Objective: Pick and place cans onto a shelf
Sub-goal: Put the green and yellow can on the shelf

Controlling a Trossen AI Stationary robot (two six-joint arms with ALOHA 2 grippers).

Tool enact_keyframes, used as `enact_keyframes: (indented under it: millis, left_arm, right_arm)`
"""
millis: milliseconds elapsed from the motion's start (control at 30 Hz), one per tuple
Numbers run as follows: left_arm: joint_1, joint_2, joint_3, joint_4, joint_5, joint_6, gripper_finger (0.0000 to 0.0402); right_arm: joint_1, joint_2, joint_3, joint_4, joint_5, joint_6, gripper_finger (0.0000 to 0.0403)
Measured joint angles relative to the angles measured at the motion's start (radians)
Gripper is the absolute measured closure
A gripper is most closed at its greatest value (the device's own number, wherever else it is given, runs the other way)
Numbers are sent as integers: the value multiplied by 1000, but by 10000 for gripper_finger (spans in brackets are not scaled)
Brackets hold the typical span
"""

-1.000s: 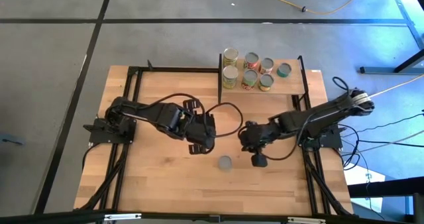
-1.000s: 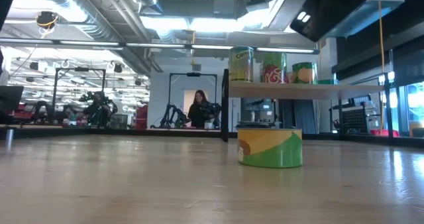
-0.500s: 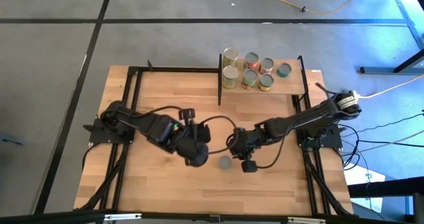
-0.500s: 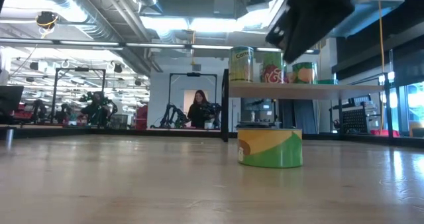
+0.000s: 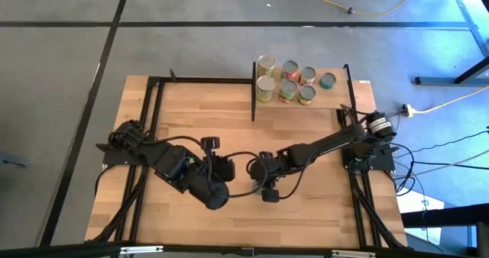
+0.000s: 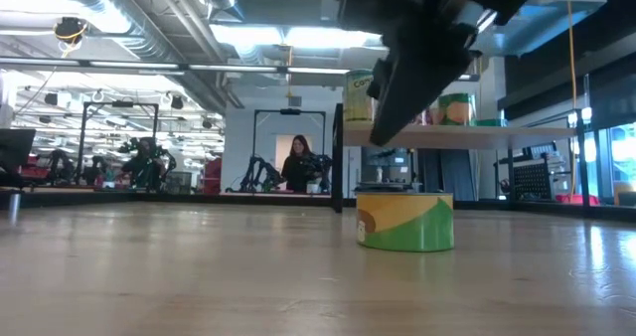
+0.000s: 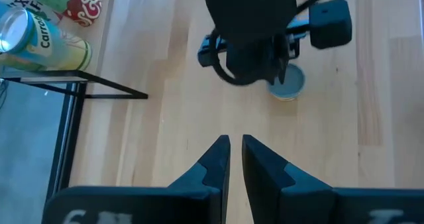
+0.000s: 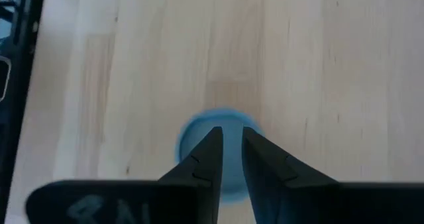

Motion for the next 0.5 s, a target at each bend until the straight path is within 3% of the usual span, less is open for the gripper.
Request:
enact_keyframes:
  millis: [300,500]
  left_arm:
    - [3,-10,0,0,-5,0,369]
    - [-1,-8,0,0,-20,-1,369]
  right_arm:
    - [-8,58,52,-139,5,-159,343]
    - [-8,63,53,-162,62,-207,343]
